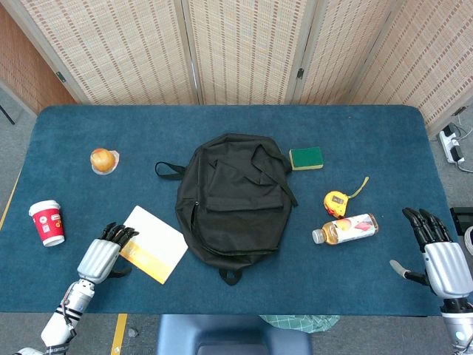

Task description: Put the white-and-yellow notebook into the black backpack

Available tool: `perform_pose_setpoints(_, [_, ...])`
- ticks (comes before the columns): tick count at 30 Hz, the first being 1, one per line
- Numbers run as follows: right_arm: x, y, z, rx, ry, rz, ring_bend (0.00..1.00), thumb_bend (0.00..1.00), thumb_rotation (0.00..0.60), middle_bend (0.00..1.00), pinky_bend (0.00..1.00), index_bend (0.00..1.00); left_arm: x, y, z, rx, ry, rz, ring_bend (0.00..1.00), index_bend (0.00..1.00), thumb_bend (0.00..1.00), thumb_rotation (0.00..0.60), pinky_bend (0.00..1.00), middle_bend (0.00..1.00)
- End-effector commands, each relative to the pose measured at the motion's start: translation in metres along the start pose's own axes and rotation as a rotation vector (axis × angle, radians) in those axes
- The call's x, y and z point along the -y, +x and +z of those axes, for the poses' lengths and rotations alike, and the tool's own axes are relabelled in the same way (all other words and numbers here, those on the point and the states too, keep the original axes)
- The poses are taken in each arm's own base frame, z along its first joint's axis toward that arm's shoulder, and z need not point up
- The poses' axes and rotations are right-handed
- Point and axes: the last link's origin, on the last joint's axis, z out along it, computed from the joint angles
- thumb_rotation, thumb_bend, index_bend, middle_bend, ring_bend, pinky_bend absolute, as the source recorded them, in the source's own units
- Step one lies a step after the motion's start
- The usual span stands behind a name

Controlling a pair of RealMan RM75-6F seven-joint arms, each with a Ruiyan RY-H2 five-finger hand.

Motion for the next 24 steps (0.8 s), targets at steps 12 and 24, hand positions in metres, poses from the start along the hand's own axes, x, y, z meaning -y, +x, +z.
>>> perform_pose_setpoints(12, [-0.001, -0.001, 0.001, 0.004, -0.006, -0.004, 0.06, 0.1, 0.6, 0.13, 0.1, 0.07, -0.001, -0.006, 0.015, 0.034, 0.003, -0.006, 0.15, 0.22, 0.18, 0.6, 0.13, 0.23])
perform_pose_setpoints(24, [-0.002, -0.002, 0.0, 0.005, -0.011, -0.009, 0.06, 0.1, 0.6, 0.13, 0.1, 0.08, -0.008, -0.011, 0.024, -0.029, -0.019, -0.085, 0.19, 0.27, 0.18, 0.6, 0.13, 0.26])
